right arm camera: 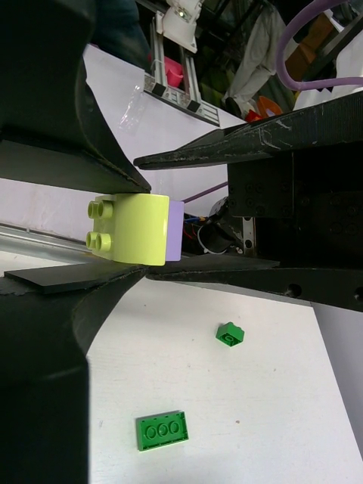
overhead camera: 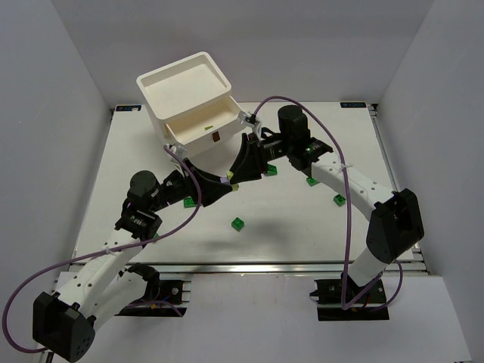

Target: Sort the legos into containers by color

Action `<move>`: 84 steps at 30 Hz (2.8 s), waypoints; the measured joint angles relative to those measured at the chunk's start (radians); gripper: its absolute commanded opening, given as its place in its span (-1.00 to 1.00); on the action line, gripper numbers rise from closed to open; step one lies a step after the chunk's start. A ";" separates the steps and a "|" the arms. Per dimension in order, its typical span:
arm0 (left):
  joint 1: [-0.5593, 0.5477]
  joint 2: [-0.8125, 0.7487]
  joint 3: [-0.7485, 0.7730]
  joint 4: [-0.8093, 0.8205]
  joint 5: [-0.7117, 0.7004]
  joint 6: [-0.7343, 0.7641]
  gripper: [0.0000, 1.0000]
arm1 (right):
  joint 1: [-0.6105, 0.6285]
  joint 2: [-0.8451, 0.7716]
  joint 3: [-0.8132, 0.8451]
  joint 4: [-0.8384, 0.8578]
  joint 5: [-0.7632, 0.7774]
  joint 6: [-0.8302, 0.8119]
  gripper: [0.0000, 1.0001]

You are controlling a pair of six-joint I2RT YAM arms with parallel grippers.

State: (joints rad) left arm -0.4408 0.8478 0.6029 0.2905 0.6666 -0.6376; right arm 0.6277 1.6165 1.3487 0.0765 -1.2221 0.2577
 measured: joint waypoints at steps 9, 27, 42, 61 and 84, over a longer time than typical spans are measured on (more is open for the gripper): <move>0.000 -0.001 0.000 -0.008 -0.005 0.013 0.21 | -0.005 -0.004 0.005 0.000 0.000 -0.001 -1.00; 0.007 -0.026 0.014 -0.077 -0.039 0.053 -1.00 | -0.003 -0.005 0.066 -0.135 0.053 -0.089 -1.00; 0.009 -0.098 0.065 -0.447 -0.255 0.201 -1.00 | -0.043 0.103 0.333 -0.293 0.439 -0.233 -1.00; 0.006 0.214 0.063 -0.665 -0.496 0.210 -0.38 | 0.012 0.598 0.745 -0.196 1.046 -0.266 -0.58; 0.007 0.155 0.085 -0.736 -0.546 0.205 -0.37 | -0.053 0.178 0.434 -0.199 0.922 -0.259 0.54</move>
State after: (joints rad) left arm -0.4335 1.0031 0.6880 -0.4458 0.1204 -0.4328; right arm 0.5747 1.7947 1.7824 -0.1223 -0.2996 -0.0010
